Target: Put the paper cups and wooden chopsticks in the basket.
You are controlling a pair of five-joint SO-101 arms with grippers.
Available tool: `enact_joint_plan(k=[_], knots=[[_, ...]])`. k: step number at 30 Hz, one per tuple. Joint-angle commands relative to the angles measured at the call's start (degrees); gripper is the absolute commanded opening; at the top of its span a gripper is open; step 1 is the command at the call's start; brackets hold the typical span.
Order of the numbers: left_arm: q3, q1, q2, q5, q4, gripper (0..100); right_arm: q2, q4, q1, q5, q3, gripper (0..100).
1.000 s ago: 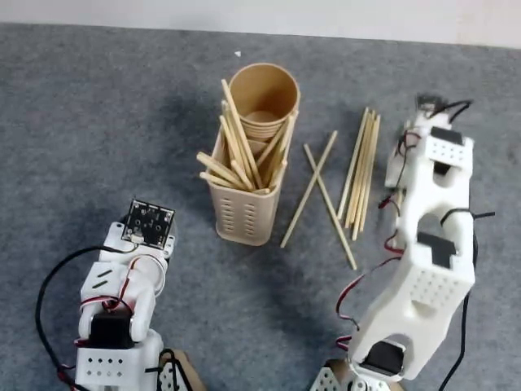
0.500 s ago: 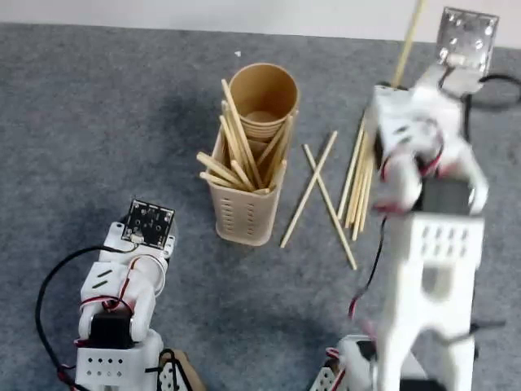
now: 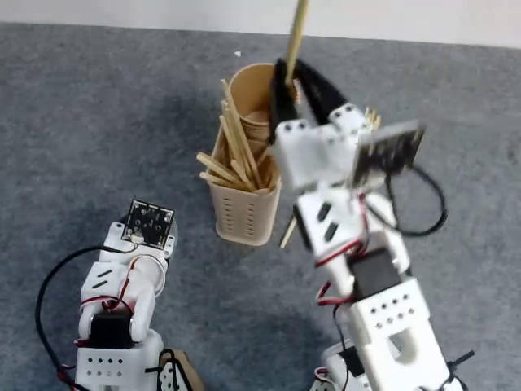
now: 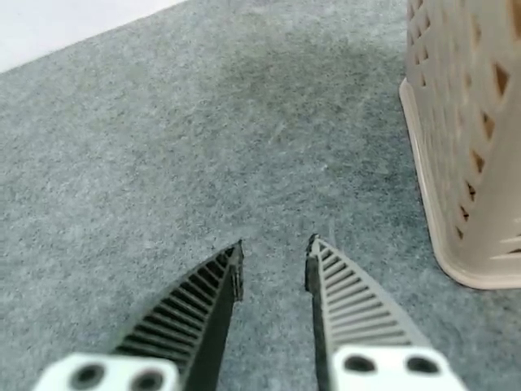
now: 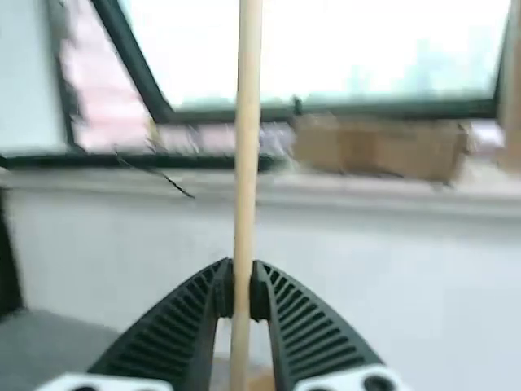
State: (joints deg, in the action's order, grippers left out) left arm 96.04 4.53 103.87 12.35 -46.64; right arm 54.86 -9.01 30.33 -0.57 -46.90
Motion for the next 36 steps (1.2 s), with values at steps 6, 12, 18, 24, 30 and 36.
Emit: enact_joint_plan(k=[6,12,18,24,30,36], knots=[[1.01,-0.92,0.13,0.62,0.97,16,2.68,-13.05,2.86,0.62,-16.13,0.9],[1.01,-0.92,0.13,0.62,0.97,16,2.77,-7.96,2.86,0.35,-17.71,11.1],[1.01,-0.92,0.13,0.62,0.97,16,2.77,6.02,2.86,0.26,-6.81,17.3],[1.01,-0.92,0.13,0.62,0.97,16,2.24,26.95,-1.19,0.18,11.74,17.3],[1.01,-0.92,0.13,0.62,0.97,16,0.48,55.87,-14.46,2.02,29.49,17.7],[1.01,-0.92,0.13,0.62,0.97,16,-13.93,71.43,-21.32,8.26,27.82,17.7]])
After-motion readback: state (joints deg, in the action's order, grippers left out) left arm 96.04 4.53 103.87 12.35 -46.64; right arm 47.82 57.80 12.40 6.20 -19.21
